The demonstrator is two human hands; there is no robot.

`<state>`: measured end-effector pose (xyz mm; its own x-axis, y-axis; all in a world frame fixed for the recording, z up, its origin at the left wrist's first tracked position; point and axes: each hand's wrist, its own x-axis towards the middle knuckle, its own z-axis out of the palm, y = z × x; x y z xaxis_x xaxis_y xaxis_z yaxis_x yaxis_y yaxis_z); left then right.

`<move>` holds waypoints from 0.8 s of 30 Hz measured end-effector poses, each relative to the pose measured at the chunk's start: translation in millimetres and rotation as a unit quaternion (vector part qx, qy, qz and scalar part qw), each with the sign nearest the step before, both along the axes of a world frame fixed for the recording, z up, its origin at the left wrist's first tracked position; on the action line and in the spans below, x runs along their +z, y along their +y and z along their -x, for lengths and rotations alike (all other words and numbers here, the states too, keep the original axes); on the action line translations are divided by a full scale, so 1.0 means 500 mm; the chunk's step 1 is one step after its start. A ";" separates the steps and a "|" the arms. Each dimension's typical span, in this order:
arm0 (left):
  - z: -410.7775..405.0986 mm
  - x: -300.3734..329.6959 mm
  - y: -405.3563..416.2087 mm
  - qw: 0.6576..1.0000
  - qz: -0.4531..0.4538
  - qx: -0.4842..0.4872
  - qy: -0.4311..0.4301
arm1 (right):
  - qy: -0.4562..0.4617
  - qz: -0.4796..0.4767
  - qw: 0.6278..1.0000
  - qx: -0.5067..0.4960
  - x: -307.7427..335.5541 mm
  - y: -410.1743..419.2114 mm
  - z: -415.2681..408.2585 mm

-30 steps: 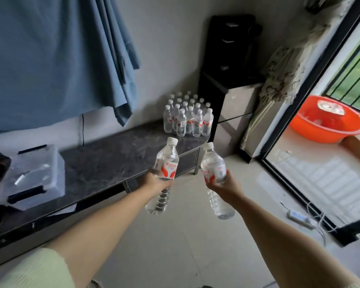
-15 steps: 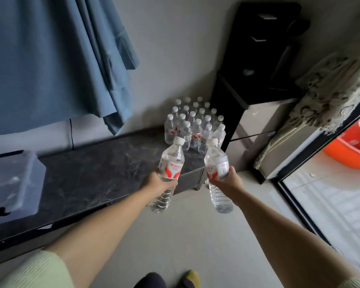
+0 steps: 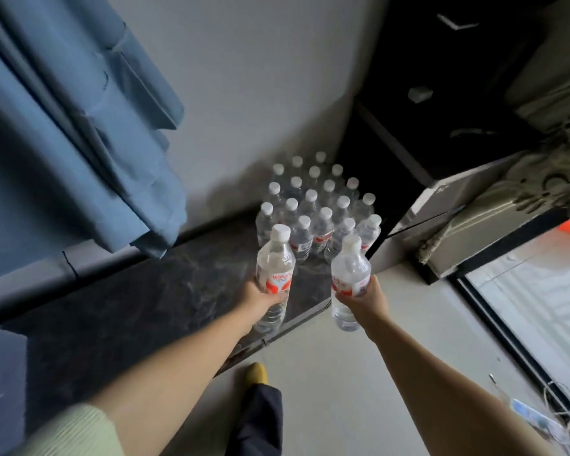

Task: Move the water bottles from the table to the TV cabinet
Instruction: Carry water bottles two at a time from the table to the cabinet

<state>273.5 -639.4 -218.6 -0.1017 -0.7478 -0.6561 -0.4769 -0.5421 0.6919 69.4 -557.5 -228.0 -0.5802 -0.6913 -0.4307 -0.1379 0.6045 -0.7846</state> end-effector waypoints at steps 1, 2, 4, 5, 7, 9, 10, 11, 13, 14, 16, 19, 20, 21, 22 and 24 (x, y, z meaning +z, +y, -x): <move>0.002 -0.005 -0.031 1.000 -0.004 0.002 -0.001 | -0.011 0.002 1.000 -0.010 -0.007 -0.024 -0.006; 0.005 -0.018 -0.072 1.000 -0.004 0.001 -0.006 | -0.020 0.005 0.999 -0.029 -0.024 -0.058 -0.012; 0.009 -0.035 -0.119 1.000 0.006 0.007 -0.005 | -0.025 0.014 0.998 -0.053 -0.039 -0.096 -0.023; 0.012 -0.044 -0.139 1.000 0.008 0.011 -0.003 | -0.028 0.014 0.998 -0.061 -0.049 -0.113 -0.026; 0.029 -0.078 -0.183 1.000 0.005 0.015 0.001 | -0.031 0.006 0.996 -0.078 -0.081 -0.152 -0.023; 0.045 -0.121 -0.219 1.000 -0.008 0.024 0.012 | -0.032 -0.001 0.996 -0.087 -0.117 -0.190 -0.014; 0.052 -0.141 -0.233 0.999 -0.014 0.028 0.018 | -0.034 -0.002 0.994 -0.099 -0.136 -0.206 -0.009; 0.060 -0.161 -0.244 0.999 -0.013 0.029 0.020 | -0.036 0.000 0.993 -0.112 -0.156 -0.221 -0.004; 0.074 -0.203 -0.259 1.000 0.023 0.018 0.005 | -0.038 0.003 0.990 -0.136 -0.201 -0.247 -0.003; 0.081 -0.226 -0.266 0.998 0.054 0.013 -0.008 | -0.034 0.005 0.989 -0.147 -0.225 -0.262 -0.003; 0.094 -0.259 -0.277 0.993 0.114 0.016 -0.028 | -0.021 0.010 0.985 -0.172 -0.266 -0.284 -0.008; 0.117 -0.311 -0.296 0.979 0.192 0.023 -0.062 | -0.006 0.021 0.978 -0.208 -0.332 -0.311 -0.019; 0.124 -0.324 -0.301 0.973 0.220 0.027 -0.063 | -0.001 0.020 0.974 -0.226 -0.345 -0.315 -0.023; 0.131 -0.336 -0.304 0.967 0.245 0.028 -0.061 | 0.003 0.018 0.970 -0.242 -0.356 -0.317 -0.026; 0.137 -0.346 -0.305 0.963 0.262 0.026 -0.060 | 0.005 0.010 0.967 -0.253 -0.363 -0.319 -0.029; 0.148 -0.366 -0.302 0.960 0.273 0.030 -0.046 | 0.003 -0.013 0.966 -0.259 -0.376 -0.321 -0.031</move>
